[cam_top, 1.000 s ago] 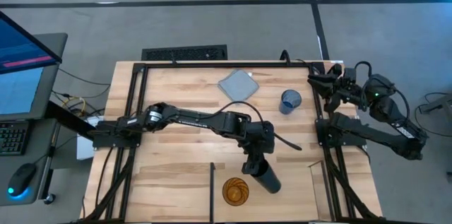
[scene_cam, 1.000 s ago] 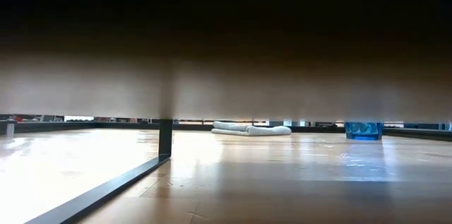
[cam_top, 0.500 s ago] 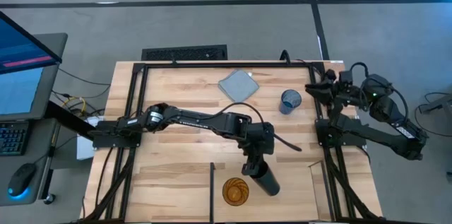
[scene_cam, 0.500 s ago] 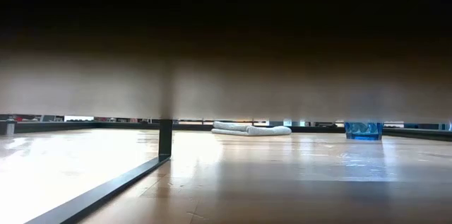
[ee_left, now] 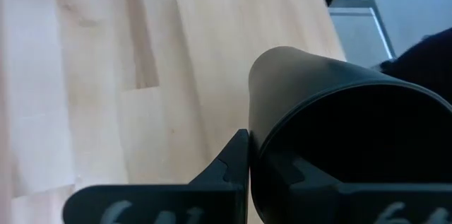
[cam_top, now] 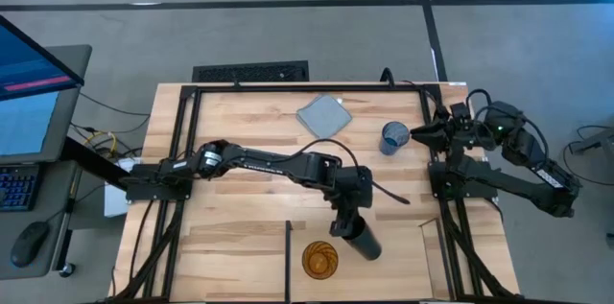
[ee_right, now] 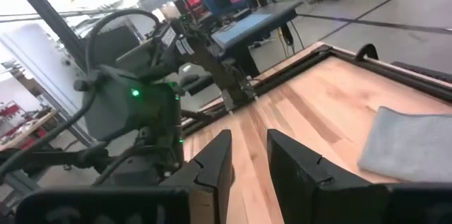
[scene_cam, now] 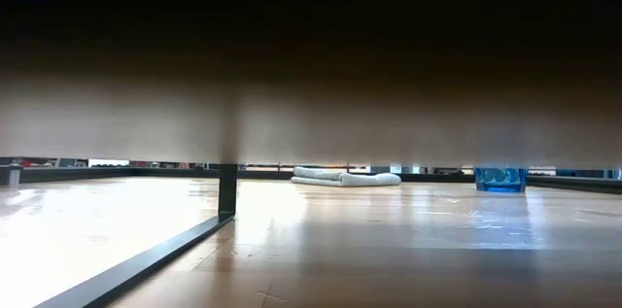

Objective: Stack small to large cups/mugs on shelf
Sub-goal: Put the black cup on the shelf

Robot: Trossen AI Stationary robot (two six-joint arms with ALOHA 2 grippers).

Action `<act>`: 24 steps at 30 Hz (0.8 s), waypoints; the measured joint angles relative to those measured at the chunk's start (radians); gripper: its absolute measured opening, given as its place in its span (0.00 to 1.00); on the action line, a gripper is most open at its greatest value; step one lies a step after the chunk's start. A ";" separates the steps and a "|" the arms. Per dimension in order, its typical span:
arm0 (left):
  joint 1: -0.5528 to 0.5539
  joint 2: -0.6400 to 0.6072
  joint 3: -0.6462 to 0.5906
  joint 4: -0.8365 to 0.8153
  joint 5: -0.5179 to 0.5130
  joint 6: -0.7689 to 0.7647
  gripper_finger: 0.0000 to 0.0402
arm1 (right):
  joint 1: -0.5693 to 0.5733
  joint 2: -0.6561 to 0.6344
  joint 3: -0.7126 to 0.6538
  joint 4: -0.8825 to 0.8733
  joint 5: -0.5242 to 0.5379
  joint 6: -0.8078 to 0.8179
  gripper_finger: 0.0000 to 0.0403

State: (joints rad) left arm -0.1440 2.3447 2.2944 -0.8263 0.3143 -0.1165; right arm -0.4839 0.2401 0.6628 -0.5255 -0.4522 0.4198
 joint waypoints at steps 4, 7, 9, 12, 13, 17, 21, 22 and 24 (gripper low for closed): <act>0.027 0.000 0.000 -0.031 -0.068 -0.005 0.00 | 0.000 0.000 0.000 0.001 0.000 0.000 0.28; 0.050 0.000 0.000 -0.057 -0.110 -0.010 0.00 | 0.000 0.000 0.000 0.001 0.000 0.000 0.28; 0.065 0.000 0.000 -0.059 -0.113 -0.024 0.00 | 0.000 0.000 0.000 0.001 0.000 0.000 0.28; 0.088 0.000 0.000 -0.078 -0.113 -0.037 0.00 | 0.000 0.000 0.000 0.001 0.000 0.000 0.28; 0.095 0.000 0.000 -0.092 -0.114 -0.045 0.00 | 0.000 0.000 0.000 0.001 0.000 0.000 0.28; 0.124 0.000 0.000 -0.180 -0.163 -0.070 0.00 | 0.000 0.000 0.000 -0.005 0.002 0.000 0.28; 0.147 0.000 0.000 -0.239 -0.229 -0.087 0.00 | 0.000 0.000 0.000 -0.031 0.006 -0.001 0.28; 0.151 0.000 0.000 -0.241 -0.224 -0.090 0.00 | 0.000 0.000 0.000 -0.035 0.006 -0.003 0.28; 0.156 0.000 0.000 -0.239 -0.213 -0.098 0.00 | 0.000 0.000 0.000 -0.045 0.008 -0.007 0.28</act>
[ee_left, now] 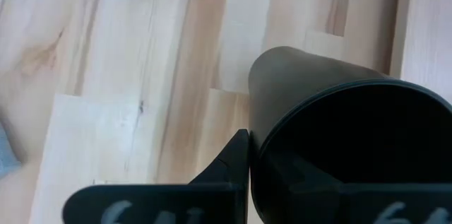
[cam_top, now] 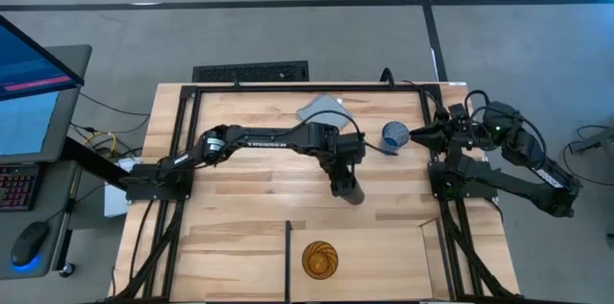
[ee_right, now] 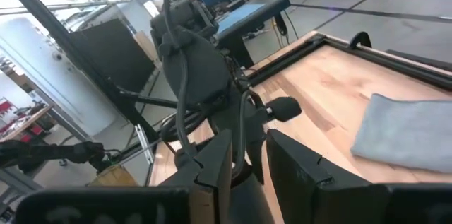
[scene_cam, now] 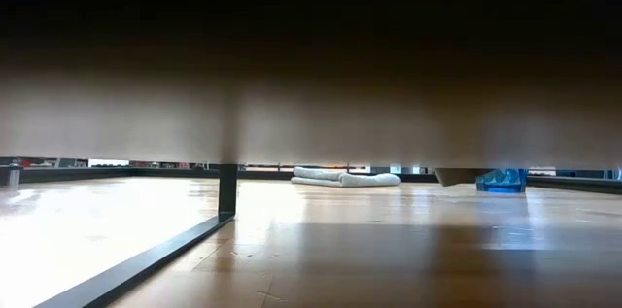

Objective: Stack small to large cups/mugs on shelf
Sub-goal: Put the black cup on the shelf

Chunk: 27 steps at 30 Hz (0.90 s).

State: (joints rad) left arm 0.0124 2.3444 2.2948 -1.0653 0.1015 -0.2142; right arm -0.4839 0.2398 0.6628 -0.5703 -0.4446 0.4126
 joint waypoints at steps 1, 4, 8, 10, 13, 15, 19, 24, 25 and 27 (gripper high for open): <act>0.001 0.000 0.000 -0.001 0.006 0.000 0.00 | 0.000 0.000 0.000 -0.004 0.000 0.000 0.28; 0.000 0.000 0.000 -0.004 0.018 -0.001 0.00 | 0.000 0.000 0.000 -0.003 0.000 -0.001 0.28; -0.002 0.000 0.000 -0.054 0.016 -0.009 0.00 | 0.000 0.000 0.000 -0.003 0.000 -0.001 0.28; -0.002 0.000 0.000 -0.084 0.005 -0.010 0.00 | 0.000 0.000 0.000 -0.003 0.000 -0.001 0.28; -0.004 0.000 0.000 -0.083 -0.010 -0.008 0.00 | -0.001 0.000 0.000 -0.003 0.000 -0.002 0.28; -0.004 0.000 0.000 -0.062 -0.010 -0.008 0.00 | -0.001 0.000 0.000 -0.003 0.000 -0.002 0.28; -0.002 0.003 0.000 -0.067 -0.004 -0.006 0.00 | -0.001 0.000 0.000 -0.003 0.000 -0.002 0.28; -0.002 0.019 0.000 -0.075 0.046 0.000 0.00 | -0.001 0.000 0.000 -0.003 0.001 -0.002 0.28; -0.002 0.022 0.002 -0.067 0.047 0.004 0.00 | -0.001 0.000 0.000 -0.004 0.000 -0.002 0.28; -0.002 0.027 0.002 -0.067 0.048 0.009 0.00 | -0.001 0.000 0.000 -0.005 0.000 -0.002 0.28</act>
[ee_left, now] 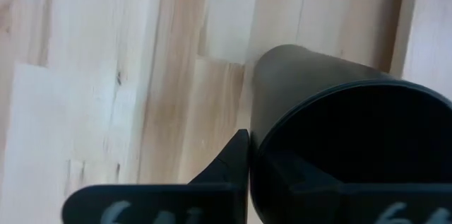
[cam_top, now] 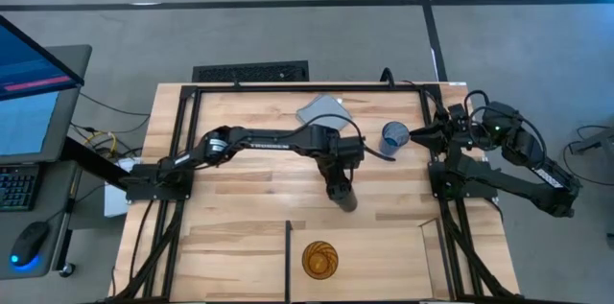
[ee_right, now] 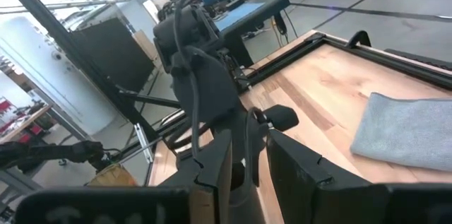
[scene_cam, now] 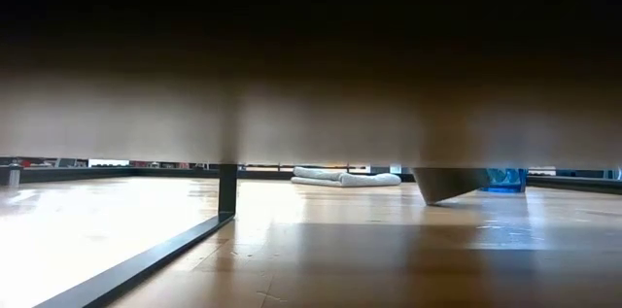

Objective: Stack small to large cups/mugs on shelf
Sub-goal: Put the black cup on the shelf

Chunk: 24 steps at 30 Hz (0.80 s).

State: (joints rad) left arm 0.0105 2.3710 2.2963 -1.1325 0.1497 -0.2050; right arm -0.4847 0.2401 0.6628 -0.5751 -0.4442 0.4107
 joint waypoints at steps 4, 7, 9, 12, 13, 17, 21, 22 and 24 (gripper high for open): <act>0.001 0.001 0.000 0.001 0.003 -0.026 0.03 | 0.000 0.000 0.000 0.000 0.000 0.000 0.28; 0.001 0.002 0.000 0.002 0.003 -0.025 0.04 | 0.000 0.000 0.000 0.000 0.000 0.000 0.28; 0.001 0.002 0.000 0.002 0.003 -0.025 0.04 | 0.000 0.000 0.000 0.000 0.000 0.000 0.28; 0.001 0.002 0.000 0.005 0.003 -0.025 0.04 | 0.000 0.000 0.000 0.000 0.000 -0.001 0.28; 0.001 0.002 0.000 0.007 0.005 -0.025 0.04 | 0.000 0.000 0.000 -0.001 0.000 -0.002 0.28; 0.001 0.002 -0.001 0.032 0.025 -0.026 0.04 | 0.000 0.000 0.000 0.000 0.000 -0.012 0.28; 0.003 0.002 -0.001 0.061 0.063 -0.026 0.05 | 0.000 0.000 0.000 -0.001 0.000 -0.026 0.28; 0.003 0.002 -0.001 0.069 0.064 -0.028 0.06 | 0.000 0.000 0.000 -0.001 0.000 -0.026 0.28; 0.003 0.002 -0.001 0.086 0.064 -0.042 0.08 | 0.000 0.000 0.000 -0.001 0.000 -0.026 0.28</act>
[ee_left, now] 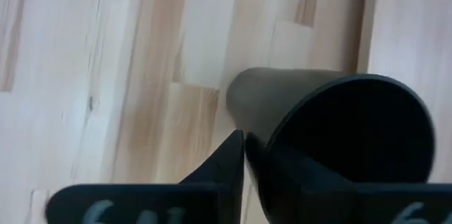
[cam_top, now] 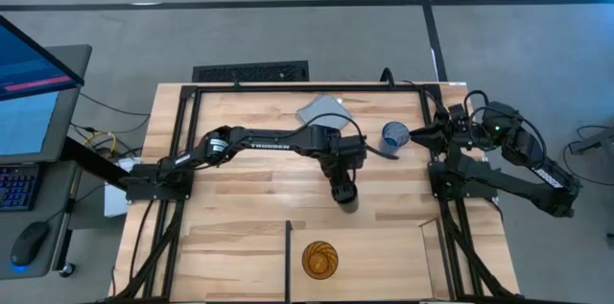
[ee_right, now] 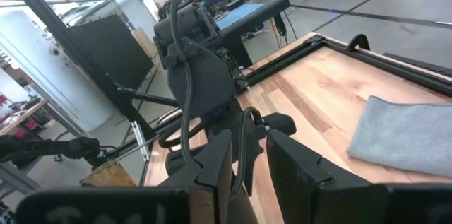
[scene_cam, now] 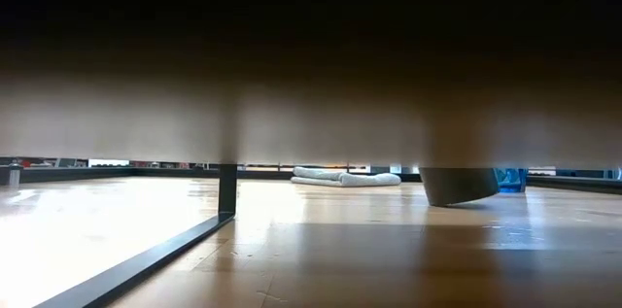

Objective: Stack small to large cups/mugs on shelf
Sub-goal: Put the black cup on the shelf

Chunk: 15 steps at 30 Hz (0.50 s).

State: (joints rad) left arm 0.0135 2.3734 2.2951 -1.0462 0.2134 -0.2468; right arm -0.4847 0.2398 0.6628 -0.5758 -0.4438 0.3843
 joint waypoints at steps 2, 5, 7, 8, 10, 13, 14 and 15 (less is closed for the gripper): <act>0.001 0.000 0.000 0.016 0.002 -0.006 0.12 | 0.000 0.000 0.000 0.000 0.000 0.000 0.28; 0.005 0.000 0.000 0.029 0.029 -0.007 0.17 | 0.000 0.000 0.000 0.000 0.000 0.000 0.28; 0.008 0.000 0.000 0.034 0.042 -0.009 0.21 | 0.000 0.000 0.000 0.000 0.000 0.000 0.28; 0.009 0.000 0.000 0.037 0.047 -0.009 0.23 | 0.000 0.000 0.000 0.000 0.000 0.000 0.28; 0.011 0.000 0.000 0.046 0.050 -0.006 0.26 | 0.000 0.000 0.000 0.000 0.000 0.000 0.28; 0.011 0.000 0.000 0.074 0.052 -0.006 0.30 | 0.000 0.000 0.000 0.000 0.000 0.000 0.28; 0.011 0.000 0.000 0.089 0.052 -0.006 0.31 | 0.000 0.000 0.000 0.000 0.000 -0.001 0.28; 0.011 0.000 0.000 0.102 0.053 -0.006 0.32 | 0.000 0.000 0.000 0.000 0.000 -0.001 0.28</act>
State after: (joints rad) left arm 0.0246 2.3734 2.2951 -0.9441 0.2661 -0.2523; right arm -0.4847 0.2401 0.6628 -0.5758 -0.4438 0.3836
